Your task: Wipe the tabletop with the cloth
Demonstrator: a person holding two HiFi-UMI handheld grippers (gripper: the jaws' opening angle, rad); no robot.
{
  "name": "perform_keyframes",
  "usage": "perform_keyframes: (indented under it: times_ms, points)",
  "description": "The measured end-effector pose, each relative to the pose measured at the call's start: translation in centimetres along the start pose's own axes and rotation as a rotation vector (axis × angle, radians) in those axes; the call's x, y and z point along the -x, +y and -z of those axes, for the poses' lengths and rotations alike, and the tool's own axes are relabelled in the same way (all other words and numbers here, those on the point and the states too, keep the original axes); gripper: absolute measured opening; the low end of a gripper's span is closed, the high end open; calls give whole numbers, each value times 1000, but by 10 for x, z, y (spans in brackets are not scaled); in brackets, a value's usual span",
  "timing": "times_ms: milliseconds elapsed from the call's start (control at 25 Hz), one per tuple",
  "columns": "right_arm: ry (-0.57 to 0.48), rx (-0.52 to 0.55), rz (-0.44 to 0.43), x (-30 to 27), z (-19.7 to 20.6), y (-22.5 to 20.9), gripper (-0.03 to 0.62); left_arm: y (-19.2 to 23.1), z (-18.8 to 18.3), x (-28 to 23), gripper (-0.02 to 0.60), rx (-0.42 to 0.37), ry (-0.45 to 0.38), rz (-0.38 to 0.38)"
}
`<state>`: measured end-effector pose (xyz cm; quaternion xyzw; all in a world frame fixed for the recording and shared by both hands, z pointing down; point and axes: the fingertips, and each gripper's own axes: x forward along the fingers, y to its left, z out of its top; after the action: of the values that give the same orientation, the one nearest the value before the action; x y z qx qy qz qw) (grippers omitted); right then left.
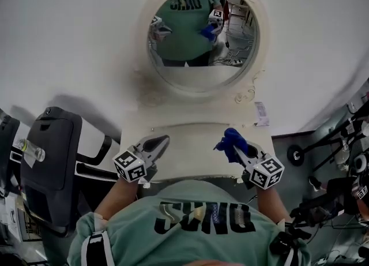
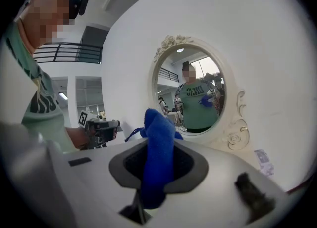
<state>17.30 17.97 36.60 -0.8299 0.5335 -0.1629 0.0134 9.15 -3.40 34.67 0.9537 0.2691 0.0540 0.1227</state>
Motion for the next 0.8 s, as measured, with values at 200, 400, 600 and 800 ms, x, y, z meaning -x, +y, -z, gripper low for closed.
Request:
perform_keyframes:
  times_ms: [200,400,600,800]
  points:
    - [80,64,-49,-41,6,-26,66,35,7,-19,6,38,-7,-53]
    - [115,77,-216,-94,3,-57,66,60,15,-26,7,62,-29,-239]
    - [212,216,-459,-176,16,-25,66,70,30,18,6,114,-68,-476]
    - [275,449,-657,-280,32,77,66,80,45,97,6,135,-110,-655]
